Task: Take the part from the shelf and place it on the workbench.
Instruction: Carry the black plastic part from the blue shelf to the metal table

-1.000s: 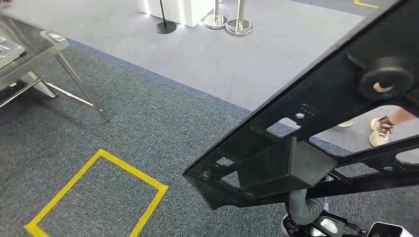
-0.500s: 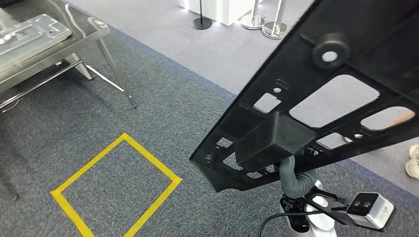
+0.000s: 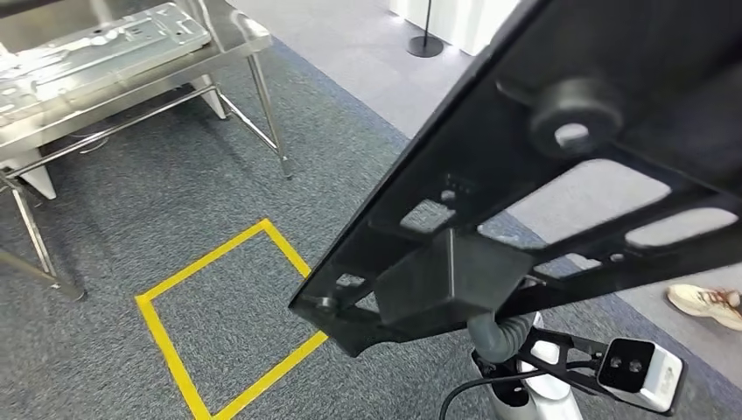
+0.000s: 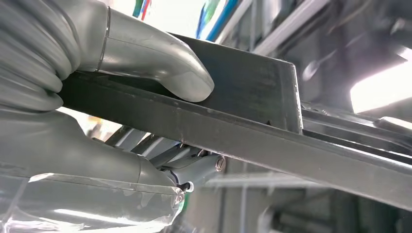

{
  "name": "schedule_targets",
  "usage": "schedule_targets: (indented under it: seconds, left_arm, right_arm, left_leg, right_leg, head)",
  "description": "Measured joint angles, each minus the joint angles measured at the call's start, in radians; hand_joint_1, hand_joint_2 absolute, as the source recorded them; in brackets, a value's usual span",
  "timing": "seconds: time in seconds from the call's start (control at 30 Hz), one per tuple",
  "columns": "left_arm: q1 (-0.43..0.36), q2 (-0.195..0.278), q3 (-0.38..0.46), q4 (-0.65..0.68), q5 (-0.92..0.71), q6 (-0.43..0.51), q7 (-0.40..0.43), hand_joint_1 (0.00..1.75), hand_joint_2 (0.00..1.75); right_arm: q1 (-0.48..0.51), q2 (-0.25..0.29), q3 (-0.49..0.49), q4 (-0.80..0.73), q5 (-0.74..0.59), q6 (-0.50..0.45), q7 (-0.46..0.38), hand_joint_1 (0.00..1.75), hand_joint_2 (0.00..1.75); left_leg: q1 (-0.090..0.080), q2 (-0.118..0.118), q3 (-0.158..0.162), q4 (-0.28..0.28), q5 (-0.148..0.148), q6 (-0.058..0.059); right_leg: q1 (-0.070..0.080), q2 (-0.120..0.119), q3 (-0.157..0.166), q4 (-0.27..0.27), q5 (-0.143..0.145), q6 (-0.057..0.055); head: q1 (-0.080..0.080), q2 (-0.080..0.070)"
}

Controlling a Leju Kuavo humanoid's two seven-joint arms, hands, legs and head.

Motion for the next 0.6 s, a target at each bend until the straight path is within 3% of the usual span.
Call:
schedule_targets:
  seconds: [0.03, 0.1, 0.13, 0.2, 0.27, 0.33, 0.37, 0.4, 0.43, 0.5, 0.53, 0.6]
  left_arm:
    - [0.000, 0.000, 0.000, 0.000, -0.002, -0.001, -0.002, 0.00, 0.00]
    - [0.003, 0.000, 0.001, 0.000, -0.005, -0.003, -0.004, 0.00, 0.00]
    - [0.005, -0.001, 0.001, 0.000, -0.007, -0.003, -0.004, 0.00, 0.00]
    - [0.005, -0.003, 0.002, 0.000, -0.010, -0.003, -0.004, 0.00, 0.00]
    - [0.000, -0.004, 0.004, 0.000, -0.010, -0.001, -0.004, 0.00, 0.00]
    - [-0.002, -0.005, 0.005, 0.000, -0.010, 0.001, -0.004, 0.00, 0.00]
    - [-0.001, -0.005, 0.006, 0.000, -0.011, 0.003, -0.003, 0.00, 0.00]
    - [0.001, -0.006, 0.006, 0.000, -0.012, 0.004, -0.001, 0.00, 0.00]
    - [0.002, -0.006, 0.007, 0.000, -0.012, 0.006, 0.000, 0.00, 0.00]
    - [-0.001, -0.006, 0.008, 0.000, -0.013, 0.007, 0.001, 0.00, 0.00]
    - [-0.003, -0.006, 0.008, 0.000, -0.014, 0.007, 0.002, 0.00, 0.00]
    - [-0.001, -0.006, 0.008, 0.000, -0.015, 0.008, 0.003, 0.00, 0.00]
  right_arm:
    - [-0.004, -0.003, 0.007, -0.004, -0.007, 0.000, 0.000, 1.75, 1.75]
    - [-0.015, -0.008, 0.021, -0.007, -0.028, 0.001, 0.000, 1.75, 1.75]
    - [-0.024, -0.010, 0.027, -0.008, -0.039, 0.002, 0.000, 1.75, 1.75]
    - [-0.039, -0.012, 0.040, -0.011, -0.060, 0.005, 0.000, 1.75, 1.75]
    - [-0.047, -0.015, 0.050, -0.014, -0.076, 0.011, 0.003, 1.75, 1.75]
    - [-0.053, -0.018, 0.058, -0.015, -0.089, 0.017, 0.011, 1.75, 1.75]
    - [-0.056, -0.019, 0.062, -0.015, -0.095, 0.019, 0.015, 1.75, 1.75]
    - [-0.058, -0.021, 0.066, -0.015, -0.100, 0.020, 0.017, 1.75, 1.75]
    - [-0.061, -0.022, 0.069, -0.015, -0.105, 0.020, 0.019, 1.75, 1.75]
    - [-0.066, -0.023, 0.073, -0.015, -0.112, 0.019, 0.023, 1.75, 1.75]
    - [-0.067, -0.024, 0.074, -0.014, -0.114, 0.017, 0.025, 1.75, 1.75]
    - [-0.069, -0.025, 0.075, -0.012, -0.117, 0.015, 0.028, 1.75, 1.75]
  left_leg:
    - [0.001, -0.010, -0.007, 0.003, 0.000, -0.006]
    - [0.005, -0.029, -0.015, 0.000, 0.004, -0.019]
    - [0.005, -0.024, -0.017, 0.003, 0.001, -0.024]
    - [0.003, 0.023, -0.041, 0.055, -0.031, -0.033]
    - [0.003, 0.077, -0.101, 0.182, -0.095, -0.041]
    - [0.007, 0.093, -0.150, 0.281, -0.126, -0.045]
    - [0.007, 0.097, -0.147, 0.277, -0.114, -0.045]
    - [0.007, 0.101, -0.127, 0.239, -0.087, -0.043]
    - [0.006, 0.115, -0.088, 0.167, -0.051, -0.038]
    - [-0.005, 0.155, -0.020, 0.038, -0.010, -0.023]
    - [-0.011, 0.167, -0.003, 0.002, -0.003, -0.015]
    - [-0.014, 0.155, -0.002, -0.008, -0.003, -0.005]
  right_leg:
    - [0.001, 0.012, 0.005, -0.015, 0.000, -0.004]
    - [0.003, -0.001, 0.004, -0.018, 0.002, -0.017]
    - [0.003, -0.012, 0.006, -0.023, 0.004, -0.024]
    - [0.000, -0.036, 0.011, -0.032, 0.008, -0.037]
    - [0.004, -0.064, 0.013, -0.035, 0.007, -0.044]
    - [0.006, -0.092, 0.014, -0.034, 0.004, -0.046]
    - [0.007, -0.105, 0.015, -0.034, 0.003, -0.046]
    - [0.008, -0.116, 0.017, -0.034, 0.001, -0.045]
    - [0.009, -0.128, 0.020, -0.034, -0.002, -0.043]
    - [0.015, -0.149, 0.027, -0.033, -0.007, -0.035]
    - [0.017, -0.160, 0.029, -0.033, -0.010, -0.030]
    - [0.020, -0.179, 0.033, -0.035, -0.012, -0.020]
  head:
    - [0.000, 0.000]
    - [0.000, 0.000]
    - [0.000, 0.000]
    - [0.000, 0.000]
    - [0.000, 0.000]
    - [0.000, 0.000]
    - [0.000, 0.000]
    - [0.000, 0.000]
    - [0.000, 0.000]
    - [0.000, 0.000]
    - [0.000, 0.000]
    - [0.000, 0.000]
